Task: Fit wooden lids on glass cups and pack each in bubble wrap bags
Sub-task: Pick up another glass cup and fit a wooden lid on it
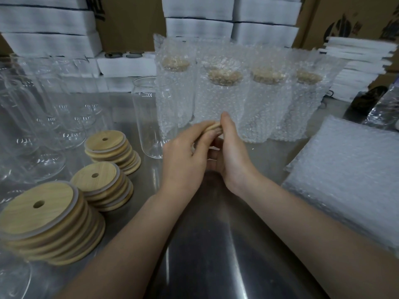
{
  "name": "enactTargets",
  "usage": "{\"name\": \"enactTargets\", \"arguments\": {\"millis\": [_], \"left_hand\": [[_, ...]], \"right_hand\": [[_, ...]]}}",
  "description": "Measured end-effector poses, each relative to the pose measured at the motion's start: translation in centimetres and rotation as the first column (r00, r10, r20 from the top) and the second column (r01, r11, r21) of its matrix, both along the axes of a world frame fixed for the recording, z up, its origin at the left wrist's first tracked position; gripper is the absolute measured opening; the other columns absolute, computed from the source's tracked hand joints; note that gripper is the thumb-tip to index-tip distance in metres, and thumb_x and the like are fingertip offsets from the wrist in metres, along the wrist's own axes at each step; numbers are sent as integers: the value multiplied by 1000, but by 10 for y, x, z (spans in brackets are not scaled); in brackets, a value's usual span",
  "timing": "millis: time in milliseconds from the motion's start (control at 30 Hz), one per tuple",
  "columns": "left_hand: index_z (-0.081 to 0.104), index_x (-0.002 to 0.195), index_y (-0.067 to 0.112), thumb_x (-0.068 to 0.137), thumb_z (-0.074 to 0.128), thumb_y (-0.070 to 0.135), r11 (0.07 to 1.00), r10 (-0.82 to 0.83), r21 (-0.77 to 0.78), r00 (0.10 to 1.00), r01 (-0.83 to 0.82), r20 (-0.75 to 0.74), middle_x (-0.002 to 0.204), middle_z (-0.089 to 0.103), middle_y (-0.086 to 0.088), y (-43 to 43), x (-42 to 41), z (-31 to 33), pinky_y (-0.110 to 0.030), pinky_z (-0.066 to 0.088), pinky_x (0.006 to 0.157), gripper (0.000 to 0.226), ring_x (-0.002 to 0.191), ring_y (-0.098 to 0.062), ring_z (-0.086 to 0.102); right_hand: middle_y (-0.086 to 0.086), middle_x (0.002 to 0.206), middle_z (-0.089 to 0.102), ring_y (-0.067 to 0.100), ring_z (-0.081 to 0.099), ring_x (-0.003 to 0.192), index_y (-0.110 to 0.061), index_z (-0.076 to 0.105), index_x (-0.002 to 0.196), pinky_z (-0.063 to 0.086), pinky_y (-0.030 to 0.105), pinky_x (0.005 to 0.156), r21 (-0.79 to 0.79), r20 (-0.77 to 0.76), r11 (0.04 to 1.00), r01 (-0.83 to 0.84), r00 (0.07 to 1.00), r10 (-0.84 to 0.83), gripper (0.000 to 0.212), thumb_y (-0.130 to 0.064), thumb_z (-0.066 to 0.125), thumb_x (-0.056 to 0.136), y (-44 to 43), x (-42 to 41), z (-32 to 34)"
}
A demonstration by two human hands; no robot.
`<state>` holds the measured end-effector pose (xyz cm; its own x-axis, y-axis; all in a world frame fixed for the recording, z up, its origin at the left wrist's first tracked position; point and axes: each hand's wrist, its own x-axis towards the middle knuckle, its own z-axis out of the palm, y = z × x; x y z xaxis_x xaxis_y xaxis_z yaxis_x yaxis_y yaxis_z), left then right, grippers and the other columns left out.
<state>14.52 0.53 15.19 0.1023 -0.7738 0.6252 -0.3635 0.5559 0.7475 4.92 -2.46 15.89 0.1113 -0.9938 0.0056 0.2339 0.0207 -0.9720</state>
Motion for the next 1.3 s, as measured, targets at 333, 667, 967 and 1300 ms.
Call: {"name": "enactTargets", "arguments": {"millis": [333,667,967,1300], "left_hand": [[68,103,27,100,52,8,995,-9,79,847,60,-531,100,72,2,-6,12,7,-38,59,81,25,99,-17,69],[64,114,21,103,39,2,961,-106,149,809,233,-579,118,66,-16,-1,8,11,-25,57,61,34,102,-27,68],[61,115,19,104,37,2,951,-166,140,839,275,-519,124,60,-19,1,6,11,-27,58,54,31,94,-21,67],[51,137,10,102,45,3,951,-145,165,846,263,-512,111,63,-2,0,2,9,-28,61,63,37,85,-9,71]], "right_hand": [[-5,72,58,3,50,46,-31,48,88,37,20,44,-389,-261,921,35,954,-147,28,-48,68,77,3,11,-12],[-32,82,62,-6,62,73,-35,50,89,48,15,62,-541,-372,826,157,837,-402,38,-66,61,71,3,4,-9],[-20,58,56,-3,51,53,-23,45,69,36,15,50,-456,-434,856,244,778,-453,53,-75,55,72,5,3,-6],[-10,70,62,4,57,65,-25,61,76,43,25,61,-353,-300,903,243,885,-355,34,-38,44,103,-2,1,-3]]}}
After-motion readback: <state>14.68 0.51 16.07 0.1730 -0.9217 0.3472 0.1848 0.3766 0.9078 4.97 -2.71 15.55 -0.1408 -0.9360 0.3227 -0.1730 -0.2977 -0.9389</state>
